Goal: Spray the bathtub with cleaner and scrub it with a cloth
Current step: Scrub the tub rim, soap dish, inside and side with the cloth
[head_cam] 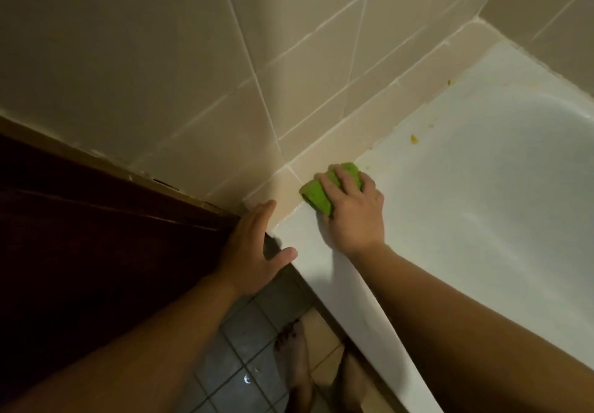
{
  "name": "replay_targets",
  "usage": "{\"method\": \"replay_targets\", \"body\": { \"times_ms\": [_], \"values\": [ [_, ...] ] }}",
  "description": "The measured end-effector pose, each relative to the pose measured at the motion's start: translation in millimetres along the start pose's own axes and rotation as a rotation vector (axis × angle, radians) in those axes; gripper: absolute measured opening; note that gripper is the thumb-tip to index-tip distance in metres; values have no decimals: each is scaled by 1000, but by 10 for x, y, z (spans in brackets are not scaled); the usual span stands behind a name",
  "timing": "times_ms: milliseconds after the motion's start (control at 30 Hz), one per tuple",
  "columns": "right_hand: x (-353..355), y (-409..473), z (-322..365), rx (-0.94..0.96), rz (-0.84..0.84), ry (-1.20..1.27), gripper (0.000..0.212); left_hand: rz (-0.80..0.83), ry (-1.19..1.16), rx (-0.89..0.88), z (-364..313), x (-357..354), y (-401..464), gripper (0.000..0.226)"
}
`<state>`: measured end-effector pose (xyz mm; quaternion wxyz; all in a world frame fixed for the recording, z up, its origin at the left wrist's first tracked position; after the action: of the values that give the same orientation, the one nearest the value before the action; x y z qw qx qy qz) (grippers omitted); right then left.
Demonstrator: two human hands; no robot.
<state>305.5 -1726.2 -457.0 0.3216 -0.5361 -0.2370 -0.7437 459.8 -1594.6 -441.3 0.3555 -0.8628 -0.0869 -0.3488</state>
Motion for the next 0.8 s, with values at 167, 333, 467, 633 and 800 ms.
{"method": "replay_targets", "body": {
  "times_ms": [167, 333, 467, 633, 800],
  "values": [
    [-175, -412, 569, 333, 5, 39, 64, -2, -15, -19, 50, 42, 70, 100],
    [-79, -215, 45, 454, -7, -12, 60, 19, 74, -21, 21, -12, 84, 114],
    [109, 156, -326, -2, -109, -20, 65, -23, 114, -64, -83, -25, 167, 117],
    [-83, -289, 140, 422, -48, 26, 58, -10, 103, -34, -212, -44, 279, 118],
    [258, 136, -833, 96, -153, -37, 65, -3, 153, -56, -310, -103, 403, 120]
  ]
}}
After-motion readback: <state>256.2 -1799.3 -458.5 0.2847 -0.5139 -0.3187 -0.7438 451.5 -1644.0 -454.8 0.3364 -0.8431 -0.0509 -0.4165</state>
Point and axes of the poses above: each hand's wrist, its own y-axis towards the middle knuckle, its own x-axis out of the back of the hand, z = x × y, the point moved 8 cm from there along y, towards the middle knuckle, and after that the axes turned 15 degrees about x, right-handed, at the moved point
